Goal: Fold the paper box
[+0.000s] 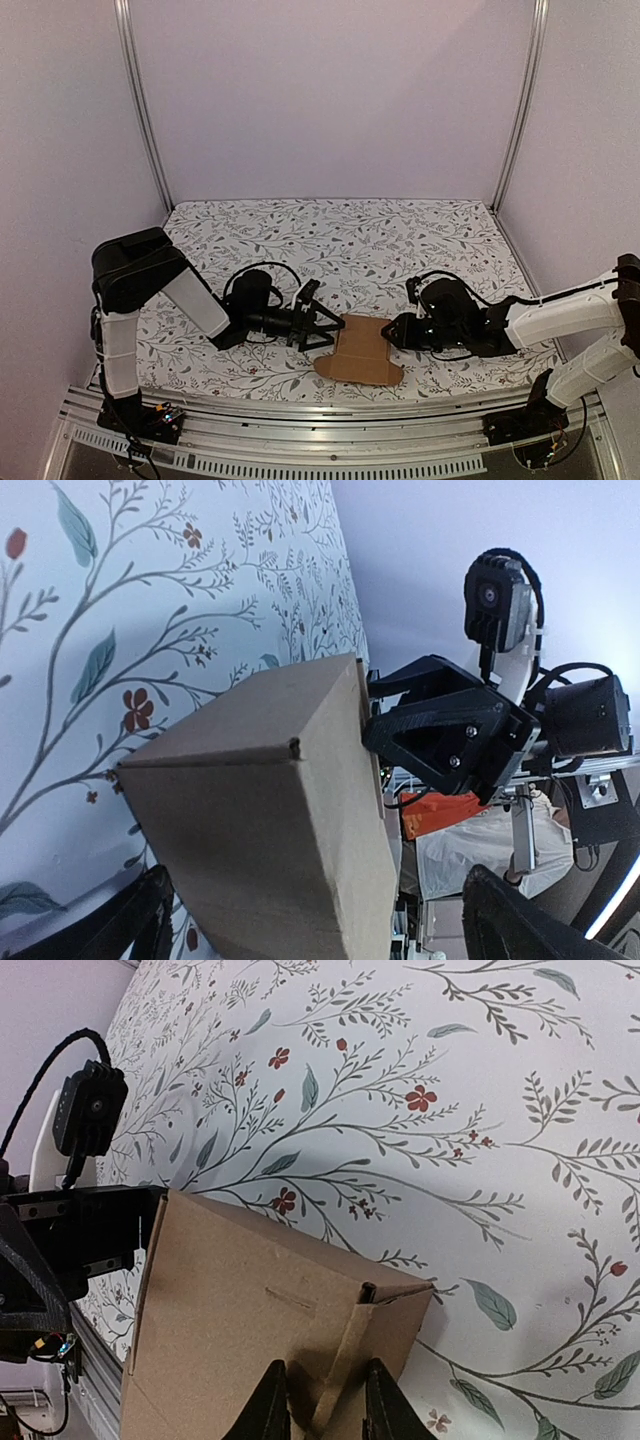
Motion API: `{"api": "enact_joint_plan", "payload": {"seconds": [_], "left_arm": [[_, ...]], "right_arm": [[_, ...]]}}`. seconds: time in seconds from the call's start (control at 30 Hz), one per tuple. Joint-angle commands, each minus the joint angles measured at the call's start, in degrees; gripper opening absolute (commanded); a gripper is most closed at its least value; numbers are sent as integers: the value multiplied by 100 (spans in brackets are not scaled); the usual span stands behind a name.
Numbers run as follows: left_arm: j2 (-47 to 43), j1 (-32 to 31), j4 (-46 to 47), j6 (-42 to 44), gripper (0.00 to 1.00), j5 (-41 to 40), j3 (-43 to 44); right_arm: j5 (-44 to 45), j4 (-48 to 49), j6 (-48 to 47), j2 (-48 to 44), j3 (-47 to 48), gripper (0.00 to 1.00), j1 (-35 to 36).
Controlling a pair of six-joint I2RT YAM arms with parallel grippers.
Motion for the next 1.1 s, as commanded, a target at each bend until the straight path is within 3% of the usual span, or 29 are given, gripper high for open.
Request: {"api": "enact_joint_plan", "payload": {"seconds": [0.0,0.37,0.8,1.07], "left_arm": [[389,60,-196,-82,99,-31,-87],[334,-117,-1036,169,100,-116,47],[510,-608,-922,-431,99,-206,119],[813,-748,-304,-1019,99,-256,140]], "right_arm": [[87,-628,28,23,-465,24,-1],[150,-134,346,-449,-1005,19,-11],[280,425,685,-559,-1386,15,-27],[301,483,701,-693,-1474,15,-24]]}}
